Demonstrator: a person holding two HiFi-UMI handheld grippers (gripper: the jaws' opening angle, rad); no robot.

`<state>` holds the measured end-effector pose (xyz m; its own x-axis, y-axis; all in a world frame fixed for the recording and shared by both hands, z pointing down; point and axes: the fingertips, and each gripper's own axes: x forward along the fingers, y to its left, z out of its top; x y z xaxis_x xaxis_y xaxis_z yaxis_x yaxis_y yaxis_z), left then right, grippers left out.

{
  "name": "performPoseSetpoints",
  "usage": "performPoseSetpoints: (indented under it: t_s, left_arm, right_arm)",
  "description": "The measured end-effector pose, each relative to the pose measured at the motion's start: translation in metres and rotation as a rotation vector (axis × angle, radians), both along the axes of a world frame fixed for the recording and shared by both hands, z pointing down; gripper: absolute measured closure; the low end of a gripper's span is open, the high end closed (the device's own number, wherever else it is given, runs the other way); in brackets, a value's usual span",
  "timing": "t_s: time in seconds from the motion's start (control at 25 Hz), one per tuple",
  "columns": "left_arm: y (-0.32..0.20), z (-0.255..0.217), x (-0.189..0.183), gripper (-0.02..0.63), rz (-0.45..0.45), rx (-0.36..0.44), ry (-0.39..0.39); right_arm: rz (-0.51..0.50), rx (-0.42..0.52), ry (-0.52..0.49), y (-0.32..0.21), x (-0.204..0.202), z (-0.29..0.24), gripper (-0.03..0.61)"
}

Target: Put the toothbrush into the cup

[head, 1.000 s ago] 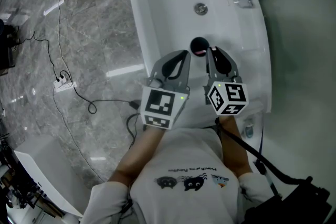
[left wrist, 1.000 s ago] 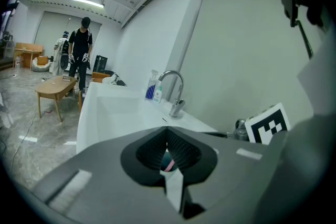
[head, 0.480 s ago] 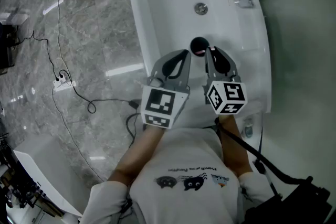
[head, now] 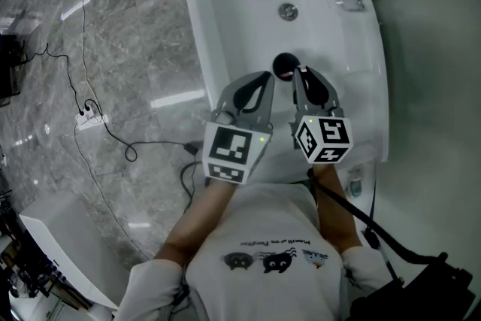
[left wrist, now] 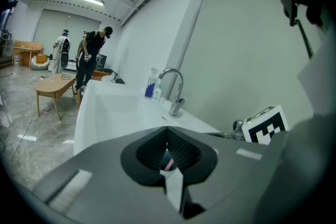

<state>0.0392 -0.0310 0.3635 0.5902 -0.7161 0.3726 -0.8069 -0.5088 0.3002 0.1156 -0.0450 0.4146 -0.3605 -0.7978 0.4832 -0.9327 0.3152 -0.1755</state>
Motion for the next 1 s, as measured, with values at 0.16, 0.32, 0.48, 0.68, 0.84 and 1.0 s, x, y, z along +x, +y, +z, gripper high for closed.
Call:
performPoseSetpoints:
  t_s: [0.16, 0.32, 0.48, 0.68, 0.84, 1.0]
  left_arm:
    - [-0.0008, 0.0005, 0.0, 0.614, -0.002, -0.002, 0.001]
    - [-0.0011, 0.0008, -0.0004, 0.614, -0.004, -0.006, 0.002]
    - [-0.0013, 0.0024, -0.0006, 0.614, -0.005, -0.009, 0.004]
    - [-0.0019, 0.0038, -0.0009, 0.614, -0.007, -0.012, 0.003]
    - [-0.0024, 0.0052, -0.0004, 0.614, -0.006, -0.014, 0.004]
    - [-0.0027, 0.0052, -0.0012, 0.614, -0.006, -0.016, 0.006]
  right_arm:
    - [-0.001, -0.003, 0.001, -0.0005, 0.0004, 0.0012, 0.523]
    - [-0.008, -0.005, 0.01, -0.0006, -0.0014, 0.0024, 0.523]
    - [-0.014, -0.011, 0.018, -0.0002, -0.0031, 0.0053, 0.523]
    - [-0.018, -0.014, 0.02, -0.0009, -0.0036, 0.0069, 0.523]
    - [-0.02, -0.018, 0.023, -0.001, -0.0034, 0.0093, 0.523]
    - [-0.025, -0.02, 0.031, -0.001, -0.0052, 0.0106, 0.523]
